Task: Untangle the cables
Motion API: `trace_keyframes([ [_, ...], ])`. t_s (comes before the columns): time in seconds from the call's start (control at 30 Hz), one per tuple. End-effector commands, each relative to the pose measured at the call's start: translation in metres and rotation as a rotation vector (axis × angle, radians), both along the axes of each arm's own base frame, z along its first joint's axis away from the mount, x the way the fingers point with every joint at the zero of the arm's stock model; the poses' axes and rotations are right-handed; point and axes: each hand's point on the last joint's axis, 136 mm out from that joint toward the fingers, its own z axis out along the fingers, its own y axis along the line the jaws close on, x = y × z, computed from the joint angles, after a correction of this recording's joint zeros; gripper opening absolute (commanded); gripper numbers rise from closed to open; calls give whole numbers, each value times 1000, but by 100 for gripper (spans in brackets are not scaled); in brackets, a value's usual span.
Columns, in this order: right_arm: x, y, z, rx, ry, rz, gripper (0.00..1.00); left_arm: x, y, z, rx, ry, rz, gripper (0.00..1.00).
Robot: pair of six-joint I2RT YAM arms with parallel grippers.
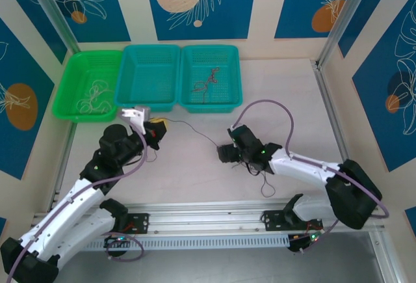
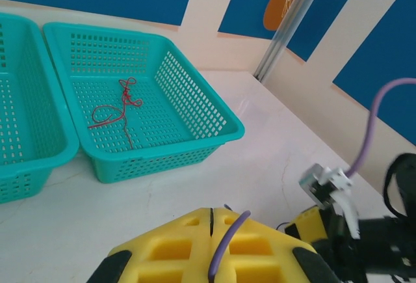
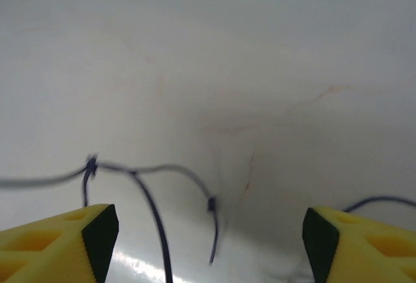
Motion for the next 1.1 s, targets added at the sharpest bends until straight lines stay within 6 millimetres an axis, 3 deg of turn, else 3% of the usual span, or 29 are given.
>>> trace_keyframes([
  [0.0,11,15,5,50,-9,20,60,-5,5,7,-1,-17,1,0],
  [0.1,11,18,-3,74,38,6,23,-6,9,4,6,-10,20,0],
  [0.2,17,-9,-8,45,39,-144,0,-2,28,-3,40,26,127,0],
  [0.3,17,-57,-14,86,81,-385,0,0,67,-13,131,72,320,0],
  [0.4,8,-114,-24,167,136,-646,0,-5,91,-12,159,56,418,0],
  [0.5,-4,-157,-32,249,164,-837,0,-10,111,-14,171,63,494,0],
  [0.6,-11,-188,-36,311,174,-954,0,-14,126,-15,173,67,557,0],
  [0.87,-29,-244,-42,465,188,-1236,0,-21,148,-18,174,85,647,0],
  [1.07,-53,-295,-28,591,99,-1499,0,-28,170,-25,187,107,748,0],
])
